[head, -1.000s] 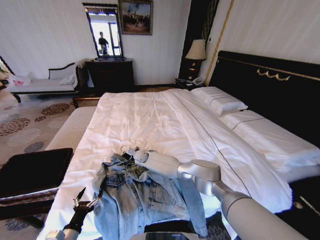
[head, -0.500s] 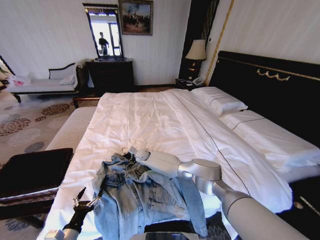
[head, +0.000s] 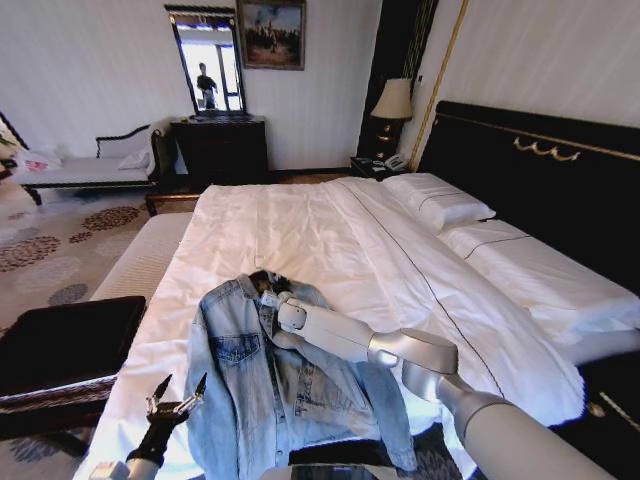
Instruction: Pick up the clothes from the bed and hang them on the clothes hanger.
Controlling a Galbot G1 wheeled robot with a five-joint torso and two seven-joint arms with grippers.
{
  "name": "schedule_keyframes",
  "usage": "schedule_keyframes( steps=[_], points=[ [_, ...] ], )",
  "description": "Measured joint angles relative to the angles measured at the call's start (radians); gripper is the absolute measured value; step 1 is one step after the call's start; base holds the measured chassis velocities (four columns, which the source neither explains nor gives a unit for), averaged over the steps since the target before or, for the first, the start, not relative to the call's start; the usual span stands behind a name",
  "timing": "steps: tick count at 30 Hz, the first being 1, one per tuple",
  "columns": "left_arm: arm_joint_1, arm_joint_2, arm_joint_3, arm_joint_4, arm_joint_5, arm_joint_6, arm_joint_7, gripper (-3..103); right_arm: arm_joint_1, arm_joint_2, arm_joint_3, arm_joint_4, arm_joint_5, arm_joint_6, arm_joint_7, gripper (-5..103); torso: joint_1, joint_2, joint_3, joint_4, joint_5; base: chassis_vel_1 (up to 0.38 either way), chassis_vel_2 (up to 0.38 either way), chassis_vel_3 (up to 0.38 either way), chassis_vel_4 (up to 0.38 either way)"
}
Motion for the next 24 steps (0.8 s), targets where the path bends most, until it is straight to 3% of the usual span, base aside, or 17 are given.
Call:
schedule_keyframes(
  steps=[7, 15, 24],
  points=[
    [0.005, -0.019, 0.0, -0.017, 0.006, -0.001, -0.002, 100, -0.006, 0.006, 0.101, 0.044, -0.123, 0.042, 0.113, 24, 0.0, 0.0, 0.0, 0.0007, 0.0, 0.0, 0.0, 0.0, 0.0],
    [0.015, -0.026, -0.02, -0.056, 0.002, -0.001, -0.007, 100, -0.001, -0.027, 0.194, 0.142, -0.164, 0.09, 0.167, 24, 0.0, 0.0, 0.0, 0.0004, 0.0002, 0.0, 0.0, 0.0, 0.0],
    [0.033, -0.04, -0.036, -0.091, 0.005, 0.0, -0.007, 100, 0.026, -0.108, 0.283, 0.317, -0.175, 0.086, 0.196, 24, 0.0, 0.0, 0.0, 0.0004, 0.0003, 0.0, 0.0, 0.0, 0.0]
  ],
)
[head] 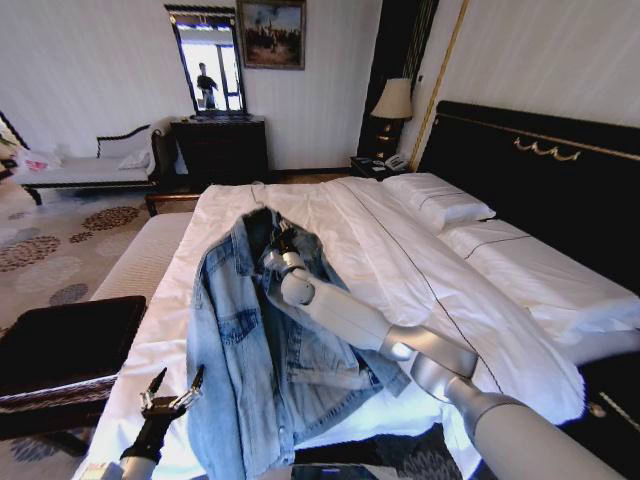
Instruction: Pick up the clothes from the bed and hang them on the clothes hanger.
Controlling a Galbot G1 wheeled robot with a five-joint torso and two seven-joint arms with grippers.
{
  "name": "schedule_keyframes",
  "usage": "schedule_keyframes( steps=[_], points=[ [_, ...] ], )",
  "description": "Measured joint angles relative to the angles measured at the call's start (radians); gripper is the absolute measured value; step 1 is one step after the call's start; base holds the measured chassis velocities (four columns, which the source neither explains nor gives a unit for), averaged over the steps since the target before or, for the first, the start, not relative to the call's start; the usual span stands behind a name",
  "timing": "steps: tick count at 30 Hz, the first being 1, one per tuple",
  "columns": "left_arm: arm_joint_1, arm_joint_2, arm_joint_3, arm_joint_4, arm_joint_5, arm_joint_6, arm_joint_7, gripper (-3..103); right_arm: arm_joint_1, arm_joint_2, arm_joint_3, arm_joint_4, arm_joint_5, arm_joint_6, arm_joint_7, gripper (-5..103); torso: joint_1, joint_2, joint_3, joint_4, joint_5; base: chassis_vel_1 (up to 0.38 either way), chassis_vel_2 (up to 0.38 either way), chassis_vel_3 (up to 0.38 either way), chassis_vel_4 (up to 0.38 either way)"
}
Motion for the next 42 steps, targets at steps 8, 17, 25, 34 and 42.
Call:
schedule_keyframes(
  steps=[8, 17, 25, 34, 42],
  points=[
    [0.006, -0.025, -0.027, -0.07, 0.012, 0.007, -0.033, 100, 0.034, -0.092, 0.056, 0.152, 0.075, -0.03, 0.016, 23, 0.0, 0.0, 0.0, 0.0, 0.0001, 0.0, 0.0, 0.0, 0.0],
    [0.003, -0.043, -0.072, -0.167, 0.042, 0.005, -0.086, 100, 0.053, -0.279, 0.106, 0.344, 0.214, 0.006, 0.025, 22, 0.0, 0.0, 0.0, -0.0003, 0.0003, 0.0, 0.0, 0.0, 0.0],
    [0.013, -0.056, -0.081, -0.232, 0.081, 0.009, -0.111, 100, 0.132, -0.471, 0.161, 0.513, 0.3, -0.013, 0.081, 22, 0.0, 0.0, 0.0, 0.0001, 0.0002, 0.0, 0.0, 0.0, 0.0],
    [0.052, -0.053, -0.113, -0.27, 0.096, -0.01, -0.119, 100, 0.141, -0.676, 0.22, 0.714, 0.575, 0.027, 0.09, 20, 0.0, 0.0, 0.0, 0.0, 0.0002, 0.0, 0.0, 0.0, 0.0],
    [0.053, -0.076, -0.1, -0.297, 0.147, -0.029, -0.121, 100, 0.047, -0.832, 0.321, 0.84, 0.612, 0.064, 0.033, 20, 0.0, 0.0, 0.0, -0.0001, 0.0001, 0.0, 0.0, 0.0, 0.0]
  ],
)
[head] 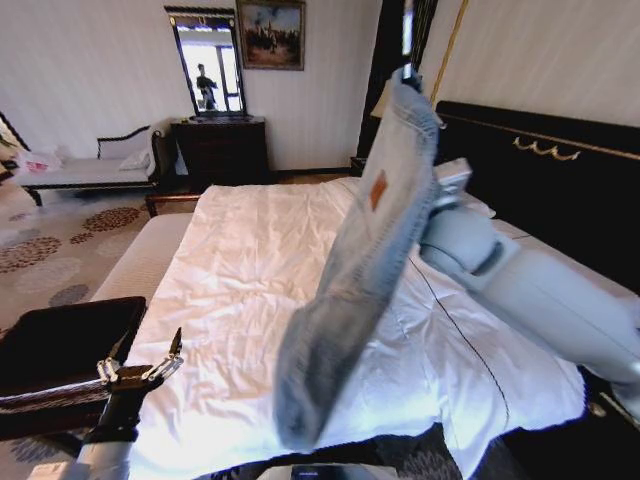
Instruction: Pick up the clothes from the bed and hang them on the clothes hanger.
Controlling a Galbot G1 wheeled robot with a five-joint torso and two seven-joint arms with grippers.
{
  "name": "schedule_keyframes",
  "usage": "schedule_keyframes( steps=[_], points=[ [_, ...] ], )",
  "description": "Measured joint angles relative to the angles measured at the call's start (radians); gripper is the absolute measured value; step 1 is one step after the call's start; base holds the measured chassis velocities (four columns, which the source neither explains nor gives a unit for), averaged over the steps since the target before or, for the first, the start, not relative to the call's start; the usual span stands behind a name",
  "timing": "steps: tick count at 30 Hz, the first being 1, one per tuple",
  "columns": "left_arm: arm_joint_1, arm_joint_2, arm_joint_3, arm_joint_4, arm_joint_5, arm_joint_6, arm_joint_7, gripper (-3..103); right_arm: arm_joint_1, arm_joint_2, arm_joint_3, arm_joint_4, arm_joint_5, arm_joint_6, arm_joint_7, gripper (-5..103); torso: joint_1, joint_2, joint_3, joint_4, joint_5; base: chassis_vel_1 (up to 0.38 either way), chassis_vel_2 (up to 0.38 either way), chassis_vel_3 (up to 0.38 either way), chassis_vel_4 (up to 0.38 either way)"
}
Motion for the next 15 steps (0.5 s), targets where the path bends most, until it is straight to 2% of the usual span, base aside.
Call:
schedule_keyframes(
  steps=[4, 8, 12, 15],
  points=[
    [0.001, -0.015, -0.011, 0.001, 0.031, -0.047, -0.01, 100, -0.055, -0.037, 0.052, 0.035, -0.001, 0.002, -0.01, 20, 0.0, 0.0, 0.0, 0.0001, 0.0, 0.0, 0.0, 0.0, 0.0],
    [0.007, -0.01, -0.039, 0.021, 0.001, -0.069, -0.018, 100, -0.094, -0.056, 0.089, 0.049, -0.001, 0.002, -0.014, 20, 0.0, 0.0, 0.0, 0.0002, 0.0, 0.0, 0.0, 0.0, 0.0],
    [0.008, 0.034, -0.115, 0.111, -0.079, -0.114, -0.021, 100, -0.171, -0.076, 0.16, 0.062, -0.002, 0.003, -0.022, 20, 0.0, 0.0, 0.0, 0.0001, -0.0006, 0.0, 0.0, 0.0, 0.0],
    [0.01, 0.038, -0.117, 0.12, -0.087, -0.124, -0.021, 100, -0.204, -0.082, 0.183, 0.065, -0.004, 0.003, -0.026, 19, 0.0, 0.0, 0.0, 0.0002, -0.0006, 0.0, 0.0, 0.0, 0.0]
  ],
)
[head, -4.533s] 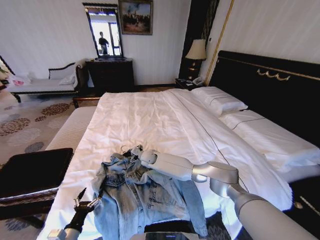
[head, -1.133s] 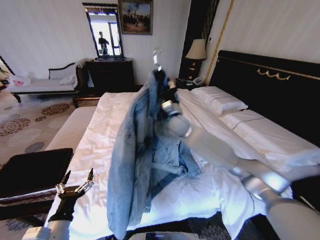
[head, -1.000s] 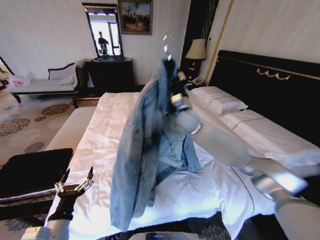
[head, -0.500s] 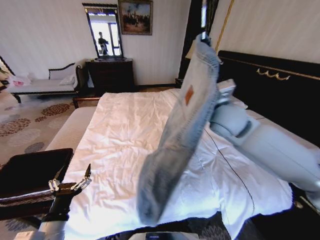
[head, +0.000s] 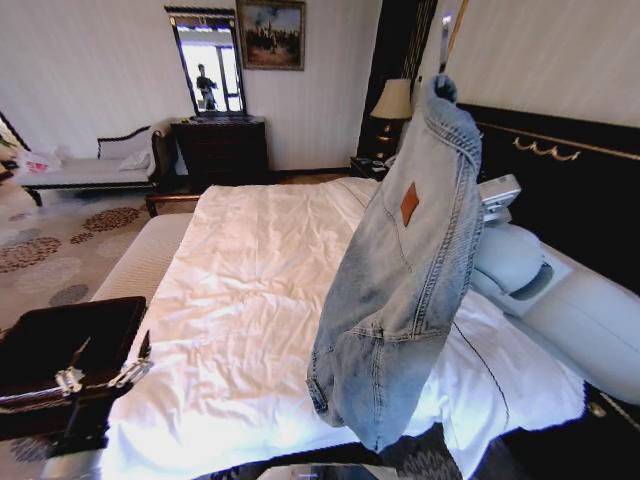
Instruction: Pick up the clothes from the bed and hang them on the clothes hanger.
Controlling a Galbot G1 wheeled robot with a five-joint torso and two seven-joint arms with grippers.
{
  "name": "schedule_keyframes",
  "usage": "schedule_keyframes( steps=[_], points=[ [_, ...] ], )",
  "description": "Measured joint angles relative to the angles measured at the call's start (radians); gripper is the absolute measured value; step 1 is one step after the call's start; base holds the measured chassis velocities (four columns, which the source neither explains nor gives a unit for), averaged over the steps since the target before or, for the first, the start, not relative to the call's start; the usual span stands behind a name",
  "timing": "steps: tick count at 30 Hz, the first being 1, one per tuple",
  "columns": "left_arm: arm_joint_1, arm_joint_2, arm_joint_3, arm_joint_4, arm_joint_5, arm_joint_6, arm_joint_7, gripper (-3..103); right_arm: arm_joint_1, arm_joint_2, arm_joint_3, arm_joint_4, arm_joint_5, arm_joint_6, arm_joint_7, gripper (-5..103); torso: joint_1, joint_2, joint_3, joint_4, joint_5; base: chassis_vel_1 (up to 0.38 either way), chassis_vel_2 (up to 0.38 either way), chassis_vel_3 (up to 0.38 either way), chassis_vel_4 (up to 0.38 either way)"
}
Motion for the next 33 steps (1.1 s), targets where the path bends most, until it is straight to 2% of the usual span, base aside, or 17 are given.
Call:
schedule_keyframes(
  steps=[6, 21, 33],
  points=[
    [-0.001, -0.004, 0.01, -0.003, 0.009, 0.017, -0.008, 100, -0.042, 0.001, 0.027, 0.003, -0.001, 0.0, 0.0, 19, 0.0, 0.0, 0.0, -0.0001, 0.0004, 0.0, 0.0, 0.0, 0.0],
    [-0.002, -0.005, 0.011, -0.005, 0.011, 0.02, -0.008, 100, -0.115, 0.007, 0.078, 0.022, -0.013, -0.019, 0.012, 19, 0.0, 0.0, 0.0, -0.0001, 0.0004, 0.0, 0.0, 0.0, 0.0],
    [-0.003, -0.005, 0.012, -0.005, 0.011, 0.022, -0.008, 100, -0.135, 0.009, 0.112, 0.027, -0.013, -0.023, 0.013, 19, 0.0, 0.0, 0.0, -0.0002, 0.0003, 0.141, -0.141, -0.153, 0.135]
  ],
)
